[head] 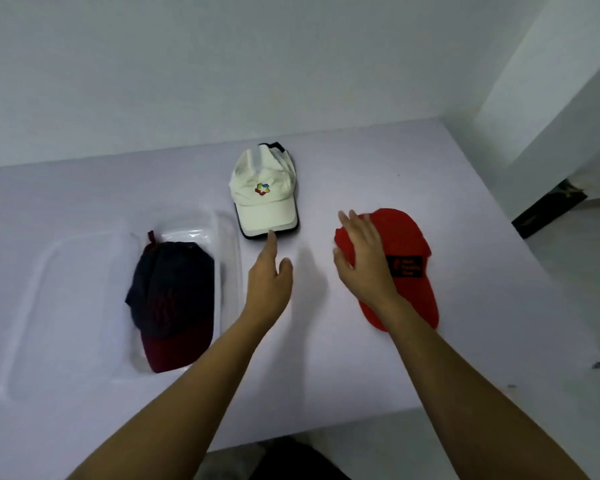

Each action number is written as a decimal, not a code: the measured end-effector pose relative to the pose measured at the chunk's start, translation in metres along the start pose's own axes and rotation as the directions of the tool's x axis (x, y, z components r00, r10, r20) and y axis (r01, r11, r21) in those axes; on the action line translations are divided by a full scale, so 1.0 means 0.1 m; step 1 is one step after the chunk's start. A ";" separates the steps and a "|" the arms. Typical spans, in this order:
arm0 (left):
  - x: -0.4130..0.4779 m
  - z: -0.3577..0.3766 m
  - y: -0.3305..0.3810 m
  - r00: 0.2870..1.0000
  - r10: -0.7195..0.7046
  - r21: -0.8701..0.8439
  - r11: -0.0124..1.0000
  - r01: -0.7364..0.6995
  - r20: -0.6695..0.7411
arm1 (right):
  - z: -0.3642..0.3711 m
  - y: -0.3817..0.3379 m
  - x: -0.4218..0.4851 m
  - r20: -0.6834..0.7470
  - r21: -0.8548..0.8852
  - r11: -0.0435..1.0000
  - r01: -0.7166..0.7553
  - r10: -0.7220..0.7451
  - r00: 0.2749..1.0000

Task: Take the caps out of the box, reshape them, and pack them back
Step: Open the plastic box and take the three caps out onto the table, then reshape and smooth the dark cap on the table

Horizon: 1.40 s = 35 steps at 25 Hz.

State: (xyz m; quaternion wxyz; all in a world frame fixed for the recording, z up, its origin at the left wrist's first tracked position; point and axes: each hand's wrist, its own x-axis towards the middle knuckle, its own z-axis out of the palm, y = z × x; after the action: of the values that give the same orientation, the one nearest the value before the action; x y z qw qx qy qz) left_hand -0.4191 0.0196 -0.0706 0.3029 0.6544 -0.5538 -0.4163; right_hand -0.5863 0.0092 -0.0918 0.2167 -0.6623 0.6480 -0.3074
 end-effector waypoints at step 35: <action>-0.35 -2.14 -0.40 0.991 -0.114 -0.367 0.927 0.082 -0.066 | 0.94 -1.85 -0.49 0.218 0.474 0.730 -0.492 0.444 0.869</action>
State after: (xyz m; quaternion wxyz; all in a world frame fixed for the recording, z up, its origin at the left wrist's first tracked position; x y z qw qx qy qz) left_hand -0.2128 0.0479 0.0028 0.4211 0.6314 -0.4200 -0.4975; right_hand -0.3857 0.0594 -0.0387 0.4847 -0.4079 0.6770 -0.3745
